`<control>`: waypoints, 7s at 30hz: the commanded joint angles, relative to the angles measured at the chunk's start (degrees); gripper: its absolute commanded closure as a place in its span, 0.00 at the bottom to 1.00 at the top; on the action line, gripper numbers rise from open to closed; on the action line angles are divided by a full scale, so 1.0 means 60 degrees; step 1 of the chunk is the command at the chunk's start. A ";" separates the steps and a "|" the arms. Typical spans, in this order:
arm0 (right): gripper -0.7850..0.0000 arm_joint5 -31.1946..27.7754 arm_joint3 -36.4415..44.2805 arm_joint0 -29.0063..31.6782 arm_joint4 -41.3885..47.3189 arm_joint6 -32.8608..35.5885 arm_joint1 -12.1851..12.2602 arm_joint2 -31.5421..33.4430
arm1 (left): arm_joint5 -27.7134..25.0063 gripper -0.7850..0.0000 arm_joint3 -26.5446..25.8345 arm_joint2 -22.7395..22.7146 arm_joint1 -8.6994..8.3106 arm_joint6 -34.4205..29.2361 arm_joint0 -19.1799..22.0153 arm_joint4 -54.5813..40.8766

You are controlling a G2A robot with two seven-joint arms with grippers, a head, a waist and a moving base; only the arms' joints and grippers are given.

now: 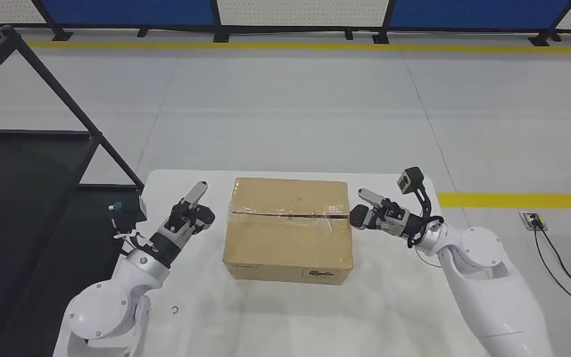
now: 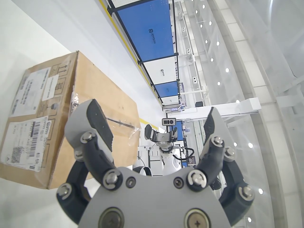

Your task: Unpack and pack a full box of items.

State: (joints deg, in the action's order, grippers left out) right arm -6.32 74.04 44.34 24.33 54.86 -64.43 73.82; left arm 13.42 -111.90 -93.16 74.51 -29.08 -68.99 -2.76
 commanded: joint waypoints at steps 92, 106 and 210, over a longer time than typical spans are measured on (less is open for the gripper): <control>0.00 0.0174 -0.1009 -0.0733 -0.0212 0.0142 -0.0152 -0.0930 | 0.0029 0.00 0.5153 0.3632 -0.0057 -0.0938 0.3922 -0.1122; 0.00 -0.1315 0.0171 -0.0007 -0.1087 0.0293 0.0036 -0.0507 | 0.0031 0.00 0.4943 0.3728 -0.0088 -0.0836 0.3820 -0.0862; 0.00 -0.0674 0.4634 0.3306 -2.3049 -0.8677 0.0081 -0.1304 | 0.0031 0.00 0.4943 0.3728 -0.0088 -0.0836 0.3820 -0.0862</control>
State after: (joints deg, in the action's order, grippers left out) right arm -10.43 101.98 64.39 -113.72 2.36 -63.85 66.17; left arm 13.60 -82.24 -70.79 73.99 -34.10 -46.07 -7.93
